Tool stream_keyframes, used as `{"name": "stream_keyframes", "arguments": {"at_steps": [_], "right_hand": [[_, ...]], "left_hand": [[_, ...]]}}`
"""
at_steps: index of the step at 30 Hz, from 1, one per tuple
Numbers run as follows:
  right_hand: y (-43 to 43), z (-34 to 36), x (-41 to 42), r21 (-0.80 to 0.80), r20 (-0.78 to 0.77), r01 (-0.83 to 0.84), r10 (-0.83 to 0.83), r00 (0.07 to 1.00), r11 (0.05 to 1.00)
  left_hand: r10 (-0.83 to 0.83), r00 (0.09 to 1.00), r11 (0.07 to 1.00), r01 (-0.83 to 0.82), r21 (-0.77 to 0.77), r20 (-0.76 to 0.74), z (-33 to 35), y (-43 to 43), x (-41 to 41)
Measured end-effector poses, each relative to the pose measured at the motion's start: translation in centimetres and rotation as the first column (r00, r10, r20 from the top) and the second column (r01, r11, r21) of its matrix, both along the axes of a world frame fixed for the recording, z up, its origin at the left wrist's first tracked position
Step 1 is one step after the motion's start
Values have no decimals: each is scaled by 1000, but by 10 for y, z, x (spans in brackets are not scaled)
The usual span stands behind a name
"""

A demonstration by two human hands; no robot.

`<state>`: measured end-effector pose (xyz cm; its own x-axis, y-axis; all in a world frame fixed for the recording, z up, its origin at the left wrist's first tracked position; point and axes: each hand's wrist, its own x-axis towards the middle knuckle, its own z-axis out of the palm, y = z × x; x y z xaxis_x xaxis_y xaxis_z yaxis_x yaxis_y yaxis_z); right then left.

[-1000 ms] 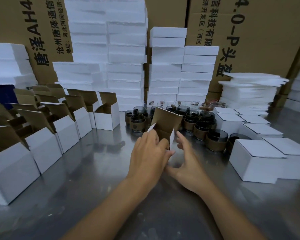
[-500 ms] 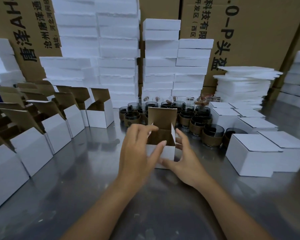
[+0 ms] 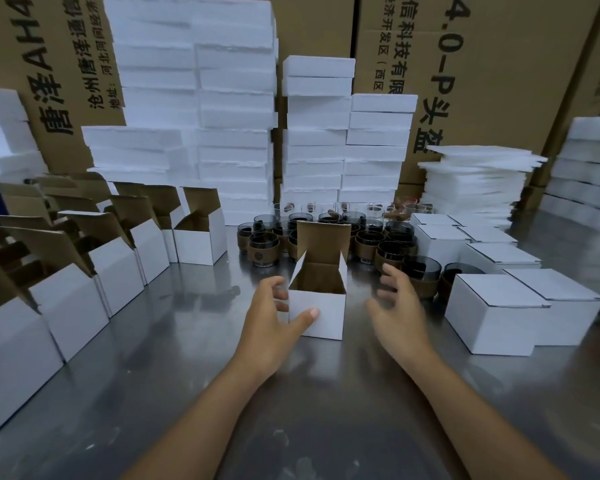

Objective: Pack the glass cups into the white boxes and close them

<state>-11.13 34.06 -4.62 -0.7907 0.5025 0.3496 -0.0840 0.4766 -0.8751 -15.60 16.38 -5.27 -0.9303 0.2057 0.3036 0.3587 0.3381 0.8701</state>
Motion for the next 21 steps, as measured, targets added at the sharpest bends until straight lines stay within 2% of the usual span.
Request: {"name": "stream_keyframes", "arguments": {"at_steps": [3, 7, 10, 14, 17, 21], "right_hand": [[13, 5, 0, 189, 192, 96, -132, 972, 977], [30, 17, -2, 304, 358, 215, -321, 877, 928], [37, 25, -7, 344, 427, 247, -385, 818, 906], [32, 27, -10, 348, 443, 266, -408, 798, 899], [24, 23, -10, 402, 379, 308, -463, 801, 862], [17, 18, -12, 405, 337, 308, -454, 825, 861]], "left_hand": [[-6, 1000, 1000, 6, 7, -11, 0, 1, -1], [-11, 999, 1000, 11, 13, -33, 1, 3, -2], [-15, 999, 1000, 16, 15, -45, 1, 3, -2], [-11, 998, 1000, 12, 18, -57, 1, 3, -3], [-11, 998, 1000, 11, 13, -68, 1, 3, -3], [-6, 996, 1000, 7, 11, -85, 1, 3, -2]]}}
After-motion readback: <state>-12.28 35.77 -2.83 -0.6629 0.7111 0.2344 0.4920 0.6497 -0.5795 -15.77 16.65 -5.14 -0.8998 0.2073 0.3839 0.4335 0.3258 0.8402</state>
